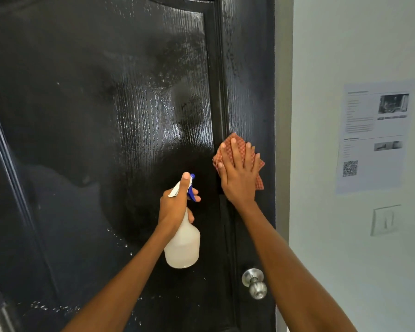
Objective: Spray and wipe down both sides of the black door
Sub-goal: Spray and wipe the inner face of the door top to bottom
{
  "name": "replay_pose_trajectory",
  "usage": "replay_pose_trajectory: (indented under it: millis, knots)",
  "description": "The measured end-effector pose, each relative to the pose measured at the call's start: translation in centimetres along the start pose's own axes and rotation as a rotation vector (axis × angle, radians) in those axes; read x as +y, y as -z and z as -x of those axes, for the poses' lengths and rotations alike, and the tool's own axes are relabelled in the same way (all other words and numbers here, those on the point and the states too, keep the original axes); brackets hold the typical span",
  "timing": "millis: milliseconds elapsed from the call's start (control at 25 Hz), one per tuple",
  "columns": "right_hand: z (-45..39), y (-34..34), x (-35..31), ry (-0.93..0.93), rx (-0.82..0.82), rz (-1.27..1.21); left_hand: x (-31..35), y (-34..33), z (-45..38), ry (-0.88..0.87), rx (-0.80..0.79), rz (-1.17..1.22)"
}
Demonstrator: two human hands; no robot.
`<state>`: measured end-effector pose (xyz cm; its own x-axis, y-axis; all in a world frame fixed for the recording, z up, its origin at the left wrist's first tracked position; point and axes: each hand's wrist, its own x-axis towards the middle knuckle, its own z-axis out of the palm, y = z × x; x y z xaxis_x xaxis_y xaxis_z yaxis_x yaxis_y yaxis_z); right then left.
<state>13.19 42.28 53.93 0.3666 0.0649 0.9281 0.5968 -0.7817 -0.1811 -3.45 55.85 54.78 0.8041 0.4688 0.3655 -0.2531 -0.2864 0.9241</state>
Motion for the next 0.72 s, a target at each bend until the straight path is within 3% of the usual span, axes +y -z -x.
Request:
replay_pose_trajectory:
  millis: [120,160,240,320,440,520,640,720]
  knots:
    - [9.4,-1.6,2.2,0.037,-0.129,0.023,-0.6,-0.9,0.7,0.021,-0.022,0.005]
    - [12.9,-2.2,3.1,-0.011,-0.179,0.020,-0.8,-1.1,1.0,0.030,-0.029,0.008]
    - [16.7,-2.9,3.9,-0.282,-0.203,-0.064,-1.3,-1.3,1.8,0.043,-0.042,0.018]
    - [16.0,-3.0,3.4,-0.538,-0.169,-0.150,-1.5,-1.6,2.4,0.059,-0.052,0.016]
    - [10.6,-2.1,2.1,-0.648,-0.091,-0.193,-1.1,-2.1,2.6,0.046,-0.072,0.006]
    - [5.2,-0.8,0.5,-0.549,-0.002,-0.190,-0.4,-2.3,2.4,0.032,-0.062,-0.008]
    - [-1.4,0.5,-1.2,-0.031,0.008,-0.059,0.6,-2.0,2.1,0.010,-0.016,0.001]
    - [-2.5,0.7,-0.1,0.136,0.011,0.009,1.0,-1.6,1.9,-0.003,-0.002,-0.004]
